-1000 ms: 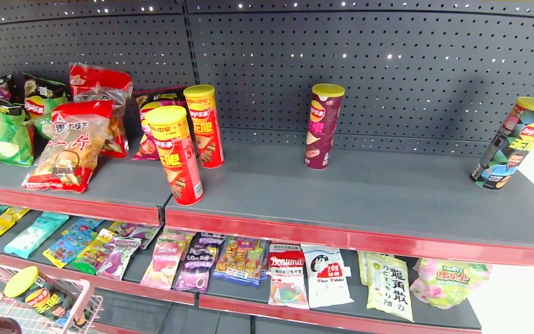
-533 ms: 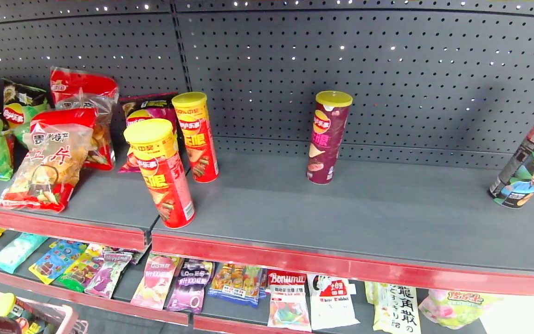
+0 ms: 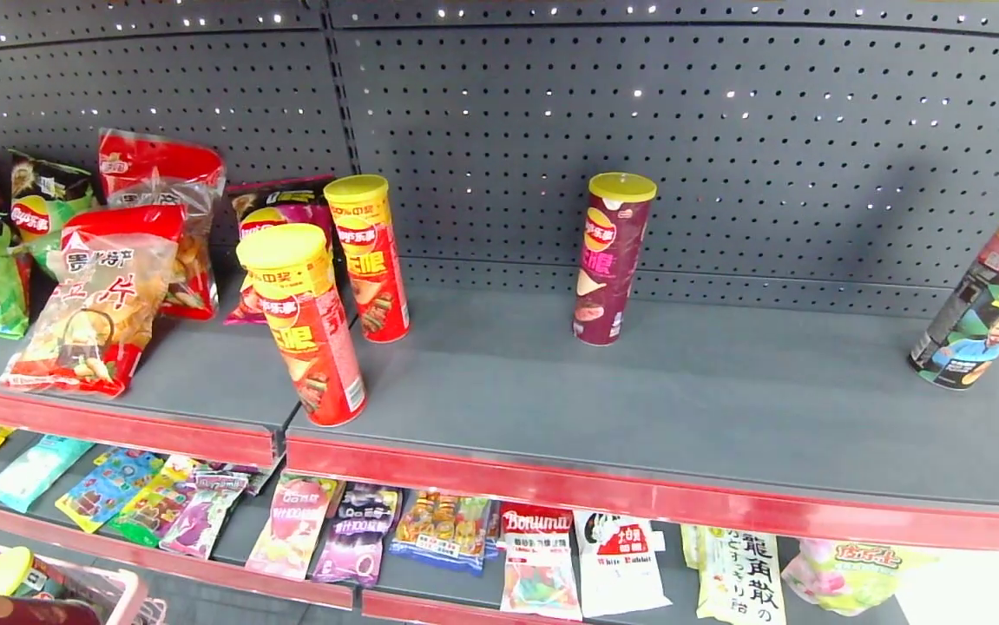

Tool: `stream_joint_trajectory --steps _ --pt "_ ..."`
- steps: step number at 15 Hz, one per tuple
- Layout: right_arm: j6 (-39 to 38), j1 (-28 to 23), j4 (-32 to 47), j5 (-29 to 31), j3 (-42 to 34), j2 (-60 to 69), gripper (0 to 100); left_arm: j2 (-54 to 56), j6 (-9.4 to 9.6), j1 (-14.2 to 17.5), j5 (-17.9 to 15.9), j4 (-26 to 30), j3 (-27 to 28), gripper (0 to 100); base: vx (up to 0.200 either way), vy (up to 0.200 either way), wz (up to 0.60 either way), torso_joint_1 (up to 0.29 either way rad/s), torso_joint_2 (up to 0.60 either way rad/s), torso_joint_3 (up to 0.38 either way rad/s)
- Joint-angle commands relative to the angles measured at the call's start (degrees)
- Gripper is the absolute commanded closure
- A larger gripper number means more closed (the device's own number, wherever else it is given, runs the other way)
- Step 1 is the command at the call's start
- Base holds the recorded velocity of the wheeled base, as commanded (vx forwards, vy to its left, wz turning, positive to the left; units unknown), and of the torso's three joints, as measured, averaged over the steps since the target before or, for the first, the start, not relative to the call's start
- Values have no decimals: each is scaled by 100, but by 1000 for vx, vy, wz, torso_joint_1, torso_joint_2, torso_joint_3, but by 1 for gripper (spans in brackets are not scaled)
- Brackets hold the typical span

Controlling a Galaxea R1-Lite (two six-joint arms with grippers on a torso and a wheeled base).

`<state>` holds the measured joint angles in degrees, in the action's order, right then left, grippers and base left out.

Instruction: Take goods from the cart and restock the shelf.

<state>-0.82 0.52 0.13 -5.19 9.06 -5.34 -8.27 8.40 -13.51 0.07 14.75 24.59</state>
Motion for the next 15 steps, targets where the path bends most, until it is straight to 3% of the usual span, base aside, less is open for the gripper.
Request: stream_joint_trajectory --steps 1,2,4,6,9,15 --pt "-77 282 22 -641 2170 -2920 0 -96 -5 6 10 2 -15 100 0 0 0 0 0 0" --pt "460 431 -22 -729 2733 -4028 0 -219 -14 50 116 -7 -7 100 0 0 0 0 0 0" --pt "530 686 -22 -896 3410 -5320 0 -263 -58 50 274 19 37 100 0 0 0 0 0 0" --pt "477 1064 -453 -992 3981 -6383 0 -360 -409 24 212 2 20 100 0 0 0 0 0 0" --pt "477 1503 -1727 -975 4420 -7816 0 -703 -339 50 265 -34 187 100 0 0 0 0 0 0" --pt "231 1916 -2641 -966 5159 -9424 0 -1002 -339 50 265 -34 327 100 0 0 0 0 0 0"
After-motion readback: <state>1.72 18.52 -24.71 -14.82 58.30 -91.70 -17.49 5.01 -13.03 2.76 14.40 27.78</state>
